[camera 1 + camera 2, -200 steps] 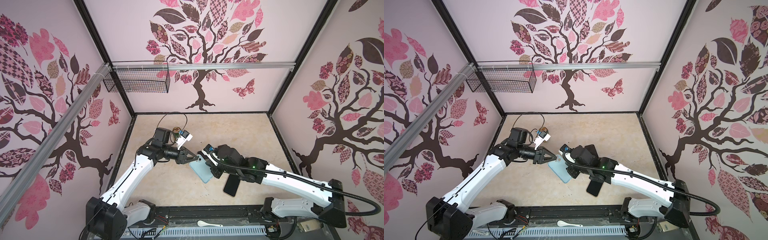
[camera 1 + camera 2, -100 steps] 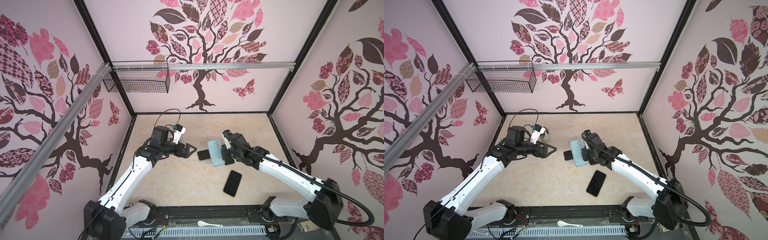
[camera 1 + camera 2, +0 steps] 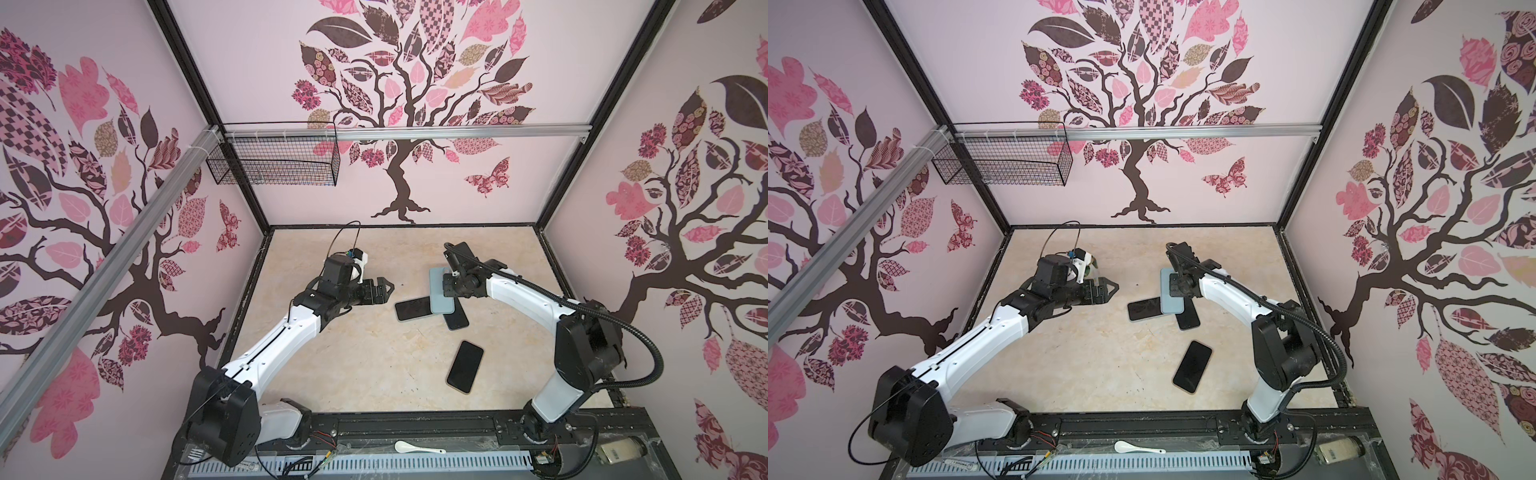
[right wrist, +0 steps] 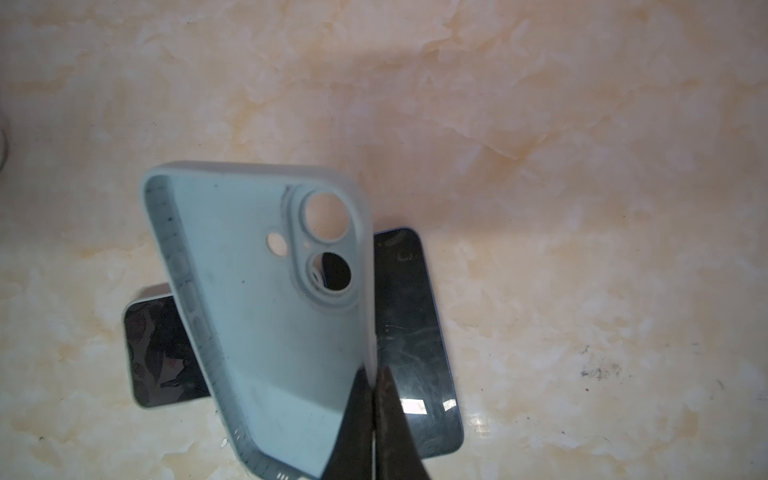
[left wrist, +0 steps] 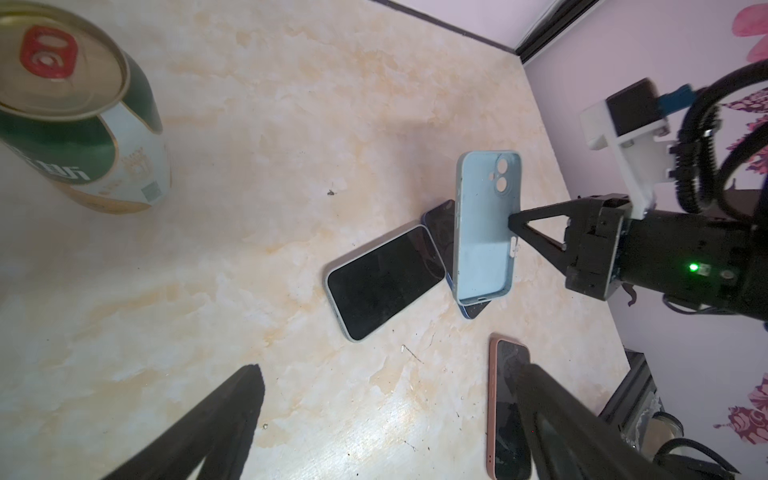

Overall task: Take the phone out of the phone case
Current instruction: Place the phone case at the top-center of the table.

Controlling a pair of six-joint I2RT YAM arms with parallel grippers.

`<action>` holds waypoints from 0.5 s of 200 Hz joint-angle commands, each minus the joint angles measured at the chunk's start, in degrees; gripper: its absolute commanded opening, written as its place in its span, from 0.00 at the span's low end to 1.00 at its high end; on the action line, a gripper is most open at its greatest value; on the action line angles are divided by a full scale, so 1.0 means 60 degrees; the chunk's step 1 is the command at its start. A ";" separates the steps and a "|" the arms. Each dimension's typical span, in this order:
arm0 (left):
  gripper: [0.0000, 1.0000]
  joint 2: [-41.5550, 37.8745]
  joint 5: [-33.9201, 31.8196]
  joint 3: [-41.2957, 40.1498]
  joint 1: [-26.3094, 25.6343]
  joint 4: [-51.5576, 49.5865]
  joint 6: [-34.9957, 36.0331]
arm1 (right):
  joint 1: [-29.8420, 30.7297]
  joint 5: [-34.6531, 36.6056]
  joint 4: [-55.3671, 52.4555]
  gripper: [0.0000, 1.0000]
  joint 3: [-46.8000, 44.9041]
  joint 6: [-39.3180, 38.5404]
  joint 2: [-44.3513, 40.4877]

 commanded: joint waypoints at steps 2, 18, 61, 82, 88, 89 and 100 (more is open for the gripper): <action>0.98 0.0641 -0.0951 0.0831 -0.0565 -0.0039 -0.0103 | -0.0476 -0.0374 0.0023 0.00 0.0810 -0.0833 0.0648; 0.98 0.0972 -0.1377 0.1139 -0.0967 -0.0032 0.0085 | -0.0872 -0.1447 0.0574 0.00 0.0789 -0.1360 0.0776; 0.98 0.1813 -0.1258 0.1456 -0.1117 0.0315 0.0047 | -0.1776 -0.2646 0.0440 0.00 0.2087 -0.1894 0.2074; 0.98 0.2124 -0.1199 0.1605 -0.1170 0.0456 0.0162 | -0.1818 -0.2482 -0.0181 0.00 0.3174 -0.2339 0.2983; 0.98 0.2181 -0.1162 0.1613 -0.1211 0.0558 0.0218 | -0.1847 -0.2507 -0.0333 0.00 0.3453 -0.2429 0.3248; 0.98 0.2187 -0.1161 0.1616 -0.1216 0.0565 0.0221 | -0.1855 -0.2517 -0.0346 0.00 0.3511 -0.2440 0.3281; 0.98 0.2292 -0.1093 0.1656 -0.1249 0.0700 0.0247 | -0.1927 -0.2581 -0.0590 0.00 0.3953 -0.2555 0.3752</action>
